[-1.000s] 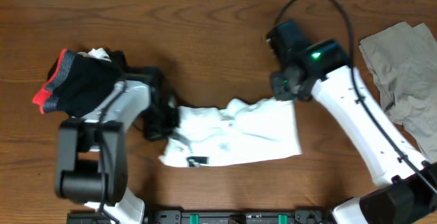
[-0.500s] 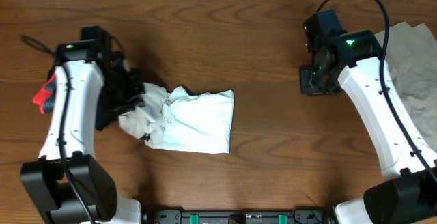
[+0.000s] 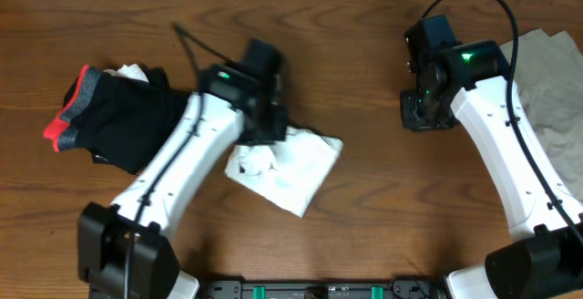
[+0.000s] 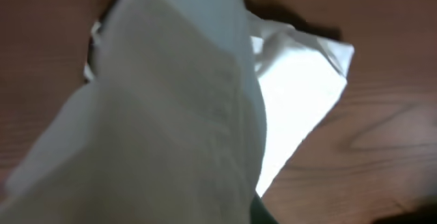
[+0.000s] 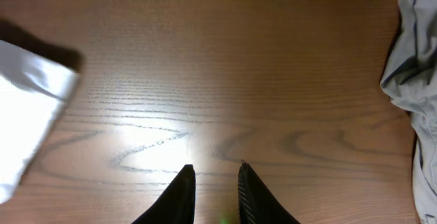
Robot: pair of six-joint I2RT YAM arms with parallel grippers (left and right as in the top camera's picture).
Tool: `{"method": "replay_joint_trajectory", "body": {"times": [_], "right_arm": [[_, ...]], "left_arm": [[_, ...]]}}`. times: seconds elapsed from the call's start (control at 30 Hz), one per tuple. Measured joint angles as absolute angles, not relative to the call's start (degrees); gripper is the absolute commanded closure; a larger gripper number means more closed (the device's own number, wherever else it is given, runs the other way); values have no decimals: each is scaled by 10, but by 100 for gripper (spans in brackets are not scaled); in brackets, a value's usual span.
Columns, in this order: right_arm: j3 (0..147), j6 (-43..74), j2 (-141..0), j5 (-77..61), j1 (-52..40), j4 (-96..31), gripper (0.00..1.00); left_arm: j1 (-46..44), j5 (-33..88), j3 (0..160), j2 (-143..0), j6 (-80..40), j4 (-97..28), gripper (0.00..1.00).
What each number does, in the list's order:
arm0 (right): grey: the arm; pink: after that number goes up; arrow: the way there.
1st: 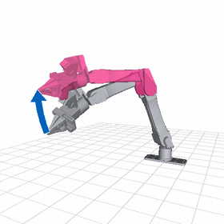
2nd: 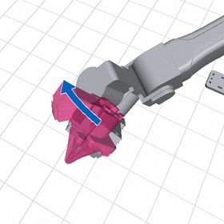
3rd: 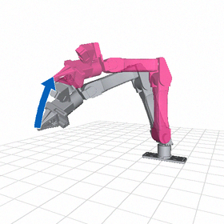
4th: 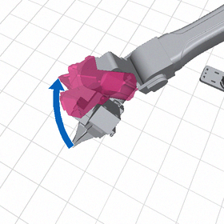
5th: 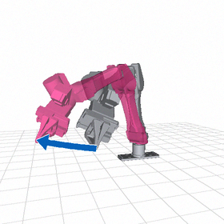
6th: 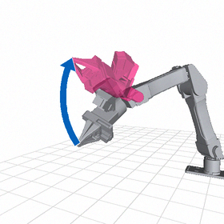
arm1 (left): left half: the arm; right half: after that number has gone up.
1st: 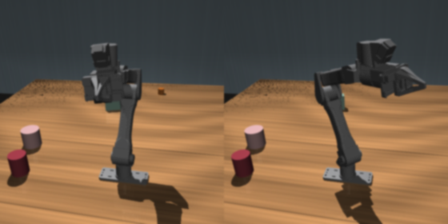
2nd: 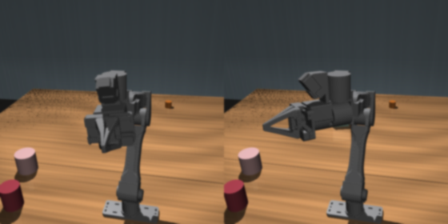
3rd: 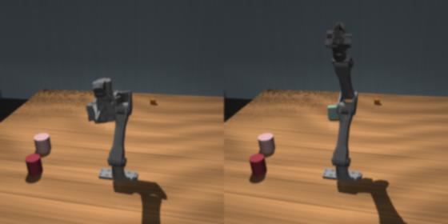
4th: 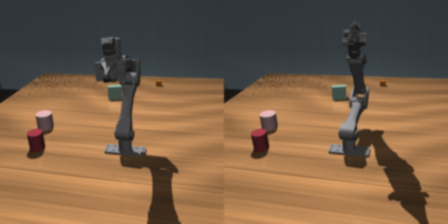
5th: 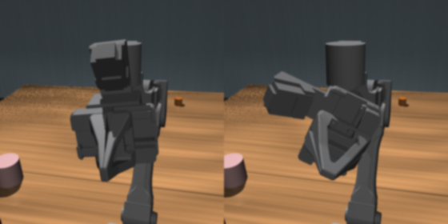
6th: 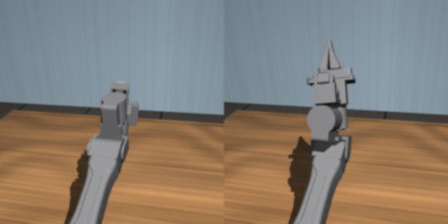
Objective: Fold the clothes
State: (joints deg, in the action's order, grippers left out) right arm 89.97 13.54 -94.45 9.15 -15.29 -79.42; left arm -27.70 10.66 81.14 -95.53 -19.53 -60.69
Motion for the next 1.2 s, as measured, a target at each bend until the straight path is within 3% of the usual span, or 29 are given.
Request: {"method": "replay_joint_trajectory", "body": {"times": [0.5,0.7,0.87,1.2], "right_arm": [[900,129,-945,85,-153,-787,76],[900,128,-945,85,-153,-784,75],[900,128,-945,85,-153,-778,74],[900,132,-945,71,-128,-758,72]], "left_arm": [[-449,76,811,-1024,-255,-581,92],[-491,73,809,-1024,-256,-580,66],[-519,73,794,-1024,-258,-579,52],[-598,65,780,-1024,-209,-601,53]]}}
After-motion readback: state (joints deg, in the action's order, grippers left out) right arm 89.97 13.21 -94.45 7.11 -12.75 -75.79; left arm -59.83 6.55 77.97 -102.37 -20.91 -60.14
